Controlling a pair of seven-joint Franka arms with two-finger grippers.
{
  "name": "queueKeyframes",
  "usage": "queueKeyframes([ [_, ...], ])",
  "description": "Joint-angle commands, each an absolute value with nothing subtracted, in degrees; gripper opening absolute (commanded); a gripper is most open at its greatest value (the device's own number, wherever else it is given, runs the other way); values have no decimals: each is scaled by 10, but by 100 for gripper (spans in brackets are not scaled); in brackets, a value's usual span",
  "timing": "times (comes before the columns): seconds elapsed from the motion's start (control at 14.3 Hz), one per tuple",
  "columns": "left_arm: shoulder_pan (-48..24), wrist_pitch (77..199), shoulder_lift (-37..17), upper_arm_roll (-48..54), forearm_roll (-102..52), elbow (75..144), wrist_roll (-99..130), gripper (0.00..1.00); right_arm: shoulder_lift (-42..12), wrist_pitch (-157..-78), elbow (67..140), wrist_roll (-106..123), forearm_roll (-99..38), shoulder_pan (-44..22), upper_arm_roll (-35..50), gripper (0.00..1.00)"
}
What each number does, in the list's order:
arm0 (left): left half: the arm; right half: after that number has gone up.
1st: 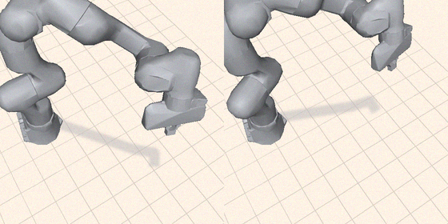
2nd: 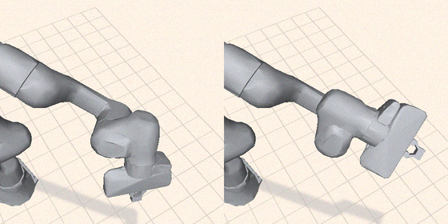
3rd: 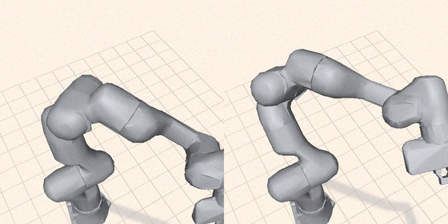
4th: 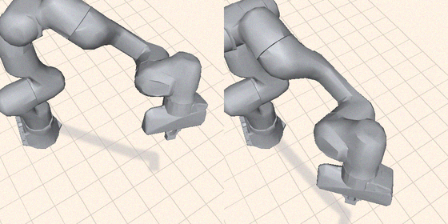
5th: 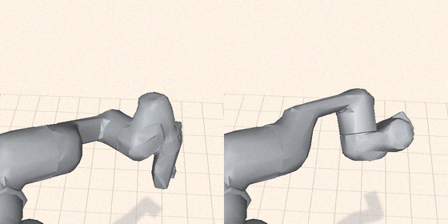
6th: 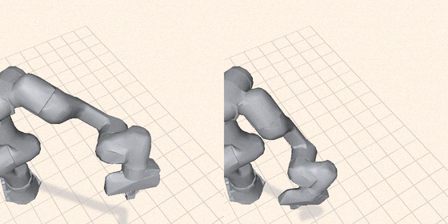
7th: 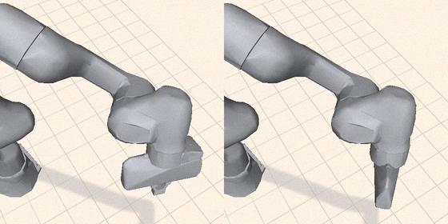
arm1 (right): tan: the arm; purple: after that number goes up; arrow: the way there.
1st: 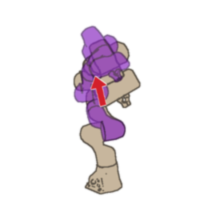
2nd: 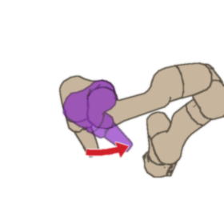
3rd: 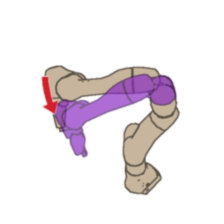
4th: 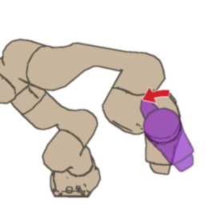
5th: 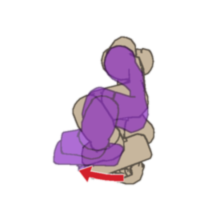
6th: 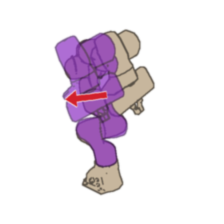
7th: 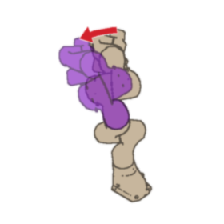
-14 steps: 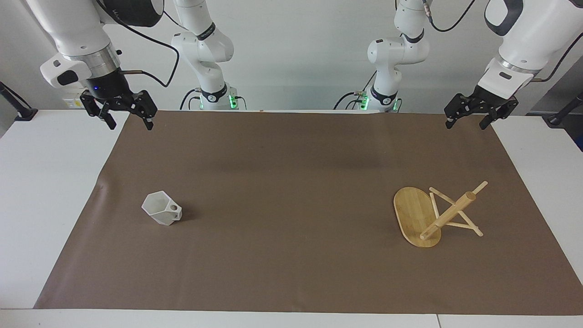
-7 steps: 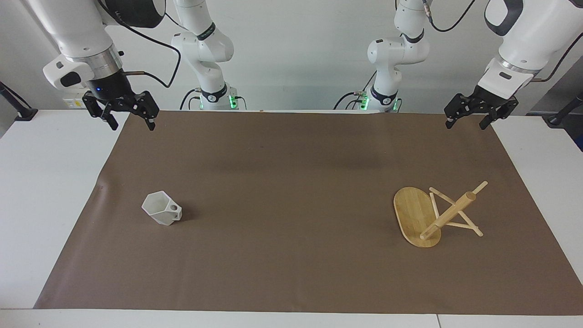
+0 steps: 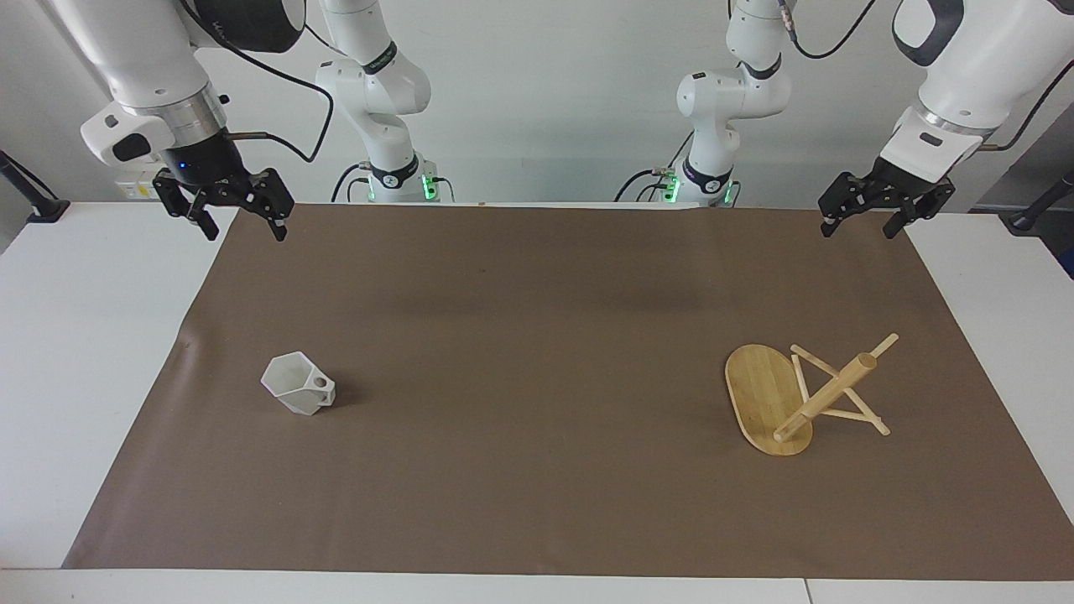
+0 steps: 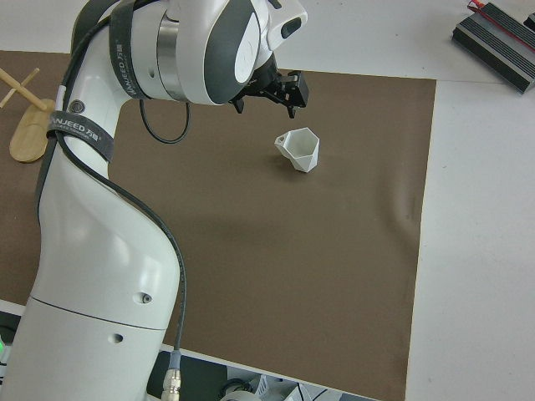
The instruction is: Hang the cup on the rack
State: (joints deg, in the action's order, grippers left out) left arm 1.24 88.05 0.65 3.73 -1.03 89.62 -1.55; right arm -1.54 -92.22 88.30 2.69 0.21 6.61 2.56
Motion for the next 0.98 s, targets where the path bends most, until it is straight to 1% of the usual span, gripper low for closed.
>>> queueKeyframes([
  [0.0,18,889,20,40,-1,913,-16,100,12,-945,939,61,0,74,24,100],
  [0.14,18,889,20,40,-1,913,-16,100,32,-1016,996,99,-1,76,17,100],
  [0.35,18,889,20,40,-1,913,-16,100,14,-1111,1034,218,-1,77,-3,100],
  [0.56,18,889,20,40,-1,913,-16,100,-27,-1169,1042,233,-1,83,-9,100],
  [0.77,18,889,20,40,-1,913,-16,100,-91,-1242,1042,229,-75,84,-14,100],
  [0.91,18,889,20,40,-1,913,-16,100,-121,-1281,1042,229,-83,84,-15,100],
])
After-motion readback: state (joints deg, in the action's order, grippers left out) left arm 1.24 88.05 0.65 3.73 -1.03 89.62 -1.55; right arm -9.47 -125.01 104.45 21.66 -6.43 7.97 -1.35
